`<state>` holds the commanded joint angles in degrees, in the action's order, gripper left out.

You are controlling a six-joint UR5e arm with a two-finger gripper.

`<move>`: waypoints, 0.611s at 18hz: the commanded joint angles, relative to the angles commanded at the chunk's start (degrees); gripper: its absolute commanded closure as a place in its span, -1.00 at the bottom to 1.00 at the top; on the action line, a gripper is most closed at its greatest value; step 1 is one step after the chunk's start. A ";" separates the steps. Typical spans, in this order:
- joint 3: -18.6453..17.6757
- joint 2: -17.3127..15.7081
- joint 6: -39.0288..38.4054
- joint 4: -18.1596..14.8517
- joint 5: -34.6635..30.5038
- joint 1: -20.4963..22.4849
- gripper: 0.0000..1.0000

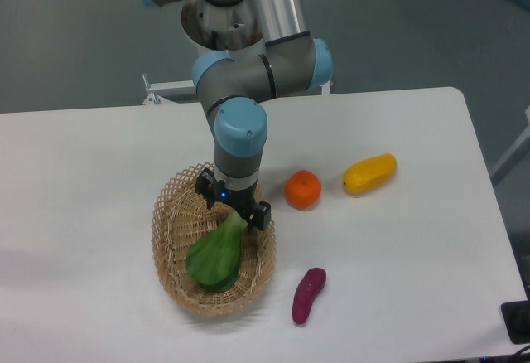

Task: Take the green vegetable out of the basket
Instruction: 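Lower the gripper onto the bok choy stem and close on it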

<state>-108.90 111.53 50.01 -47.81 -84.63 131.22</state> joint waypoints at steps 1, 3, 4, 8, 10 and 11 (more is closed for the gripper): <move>0.09 0.26 -0.35 0.00 -0.09 -0.26 -1.00; 0.00 0.35 -1.05 0.26 -0.09 -0.44 -1.00; 0.00 0.35 -1.23 0.96 -0.09 -0.44 -1.00; 0.00 1.14 -3.07 3.51 -0.09 -0.79 -0.54; 0.17 1.14 -3.34 3.60 -0.09 -0.79 -0.24; 0.35 1.14 -3.34 3.69 -0.09 -0.79 -0.17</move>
<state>-108.55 112.68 46.67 -44.12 -84.73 130.43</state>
